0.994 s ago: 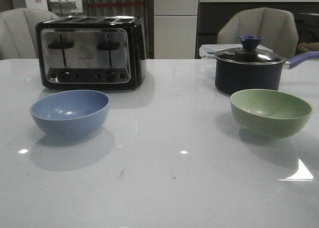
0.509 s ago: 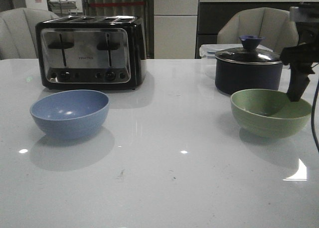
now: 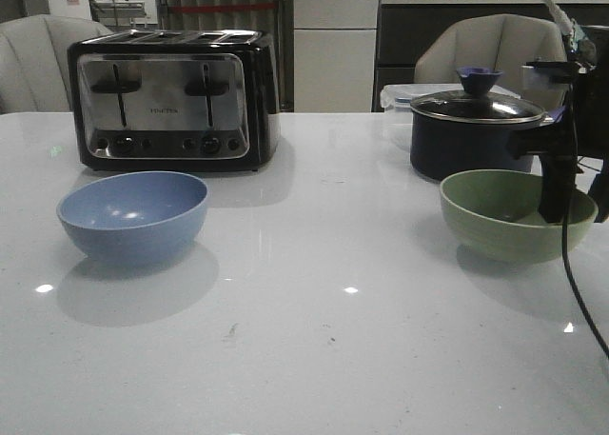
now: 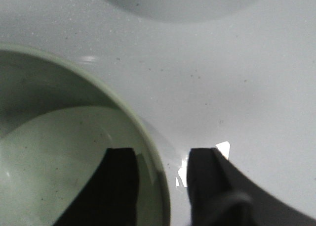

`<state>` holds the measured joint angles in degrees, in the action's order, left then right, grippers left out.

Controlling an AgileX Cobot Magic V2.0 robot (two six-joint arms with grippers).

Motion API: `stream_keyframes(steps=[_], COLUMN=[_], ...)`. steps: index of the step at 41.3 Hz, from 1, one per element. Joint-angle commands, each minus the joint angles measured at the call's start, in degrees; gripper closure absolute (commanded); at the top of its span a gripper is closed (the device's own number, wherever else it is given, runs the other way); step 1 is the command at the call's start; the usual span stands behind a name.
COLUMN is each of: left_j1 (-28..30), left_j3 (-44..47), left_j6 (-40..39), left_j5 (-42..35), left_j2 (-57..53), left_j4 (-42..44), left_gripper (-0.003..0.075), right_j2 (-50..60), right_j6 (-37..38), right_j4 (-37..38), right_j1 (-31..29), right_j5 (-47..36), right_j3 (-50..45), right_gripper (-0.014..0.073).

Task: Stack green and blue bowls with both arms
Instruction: 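Lower the right gripper onto the rim of the pale green bowl, then grip the green bowl rim and drag it toward the table center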

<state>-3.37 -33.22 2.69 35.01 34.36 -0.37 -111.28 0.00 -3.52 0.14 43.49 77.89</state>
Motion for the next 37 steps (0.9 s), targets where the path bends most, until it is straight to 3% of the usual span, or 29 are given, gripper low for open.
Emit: stream_keyframes(steps=[1,7,15,26,37], left_j1=[0.0,0.0,0.0,0.0,0.0], left_j3=[-1.7,-1.7,-1.7,-1.7,-1.7], left_j6=[0.1,0.1,0.1,0.1,0.1], left_j5=[-4.5,-4.5,-4.5,-4.5,-4.5], left_j2=[0.4,0.4,0.4,0.4,0.4], left_j4=[-0.4,-0.4,-0.4,-0.4,-0.4], left_gripper=[0.0193,0.0193,0.0193,0.0193,0.0193], right_j2=[3.1,4.0,8.3,12.5,11.8], right_j6=[-1.0,-1.0,-3.2,-3.3,-3.3], right_j4=[-0.5,-1.8,-3.1,-4.0,-8.6], right_j1=[0.0,0.2,2.5,13.3,23.7], right_j5=[-0.4,0.2,2.4,1.6,-6.9], right_j3=[2.0,2.0,2.0,-0.7,-5.9], right_gripper=[0.0413,0.0519,0.0537,0.0537,0.0537])
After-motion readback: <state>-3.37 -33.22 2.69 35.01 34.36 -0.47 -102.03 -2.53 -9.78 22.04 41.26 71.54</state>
